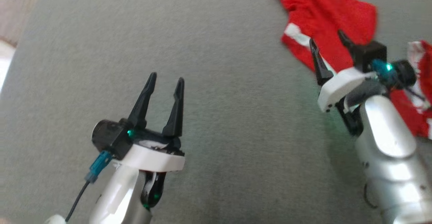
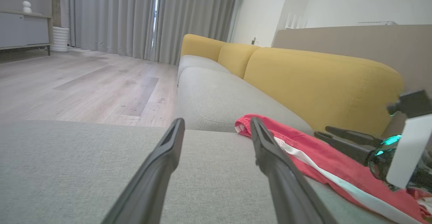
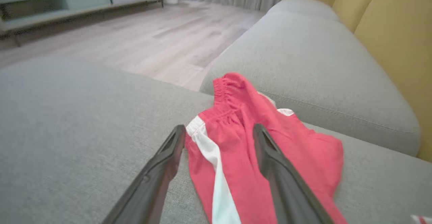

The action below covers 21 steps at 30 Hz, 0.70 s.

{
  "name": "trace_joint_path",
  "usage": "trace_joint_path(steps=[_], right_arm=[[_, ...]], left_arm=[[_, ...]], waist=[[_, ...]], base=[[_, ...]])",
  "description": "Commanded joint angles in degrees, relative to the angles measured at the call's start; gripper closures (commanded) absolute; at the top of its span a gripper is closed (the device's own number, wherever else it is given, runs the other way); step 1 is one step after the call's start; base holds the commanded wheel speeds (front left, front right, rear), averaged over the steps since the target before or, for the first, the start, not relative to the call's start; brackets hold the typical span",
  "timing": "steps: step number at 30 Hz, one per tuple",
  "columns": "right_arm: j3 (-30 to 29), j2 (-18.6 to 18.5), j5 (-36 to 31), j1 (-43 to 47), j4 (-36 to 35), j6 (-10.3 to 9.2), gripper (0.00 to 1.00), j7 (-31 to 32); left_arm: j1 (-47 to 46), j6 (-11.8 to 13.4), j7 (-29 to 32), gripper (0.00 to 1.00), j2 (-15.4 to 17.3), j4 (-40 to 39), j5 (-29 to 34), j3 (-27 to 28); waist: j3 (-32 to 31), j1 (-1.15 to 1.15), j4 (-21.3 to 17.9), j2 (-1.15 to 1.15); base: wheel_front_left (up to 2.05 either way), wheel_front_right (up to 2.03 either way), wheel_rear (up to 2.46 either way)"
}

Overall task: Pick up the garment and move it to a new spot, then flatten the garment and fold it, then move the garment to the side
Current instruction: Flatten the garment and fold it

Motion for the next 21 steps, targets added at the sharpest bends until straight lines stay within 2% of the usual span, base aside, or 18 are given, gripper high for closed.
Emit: trace_joint_path(steps=[1,7,16,17,18,21], right_arm=[[1.52,-0.21,-1.02,-2.22,-0.37,0.39,0.00,0.27],[2.80,-2.51,-4.08,-9.94,12.35,0.39,0.00,-0.44],[1.36,-2.84,-8.30,-16.62,24.79,0.39,0.00,-3.40],[1.06,-2.72,-8.57,-17.19,25.80,0.39,0.61,-3.79],[0.69,-2.53,-8.72,-17.69,26.62,0.39,1.00,-4.45],[0.04,-1.02,-8.51,-18.76,28.73,0.39,1.00,-6.88]], left_arm=[[-1.97,0.12,-0.26,0.00,0.03,-1.44,-0.30,1.44],[-3.69,0.07,-0.26,0.00,-0.49,-1.13,-1.48,0.87],[-4.75,0.04,-0.26,0.00,-0.71,-1.24,-2.13,0.15],[-4.84,0.04,-0.26,0.00,-0.72,-1.25,-2.17,0.11],[-4.92,0.04,-0.26,0.00,-0.73,-1.23,-2.20,0.08],[-5.07,0.04,-0.26,0.00,-0.75,-0.99,-2.25,0.17]], waist=[[2.89,-0.01,3.34,0.00],[5.03,-0.01,6.72,0.00],[6.57,-0.01,8.02,0.00],[6.68,-0.01,8.05,0.00],[6.74,-0.01,8.06,0.00],[6.52,-0.01,7.77,0.00]], base=[[0.00,0.00,0.00],[0.00,0.00,0.00],[0.00,0.00,0.00],[0.00,0.00,0.00],[0.00,0.00,0.00],[0.00,0.00,0.00]])
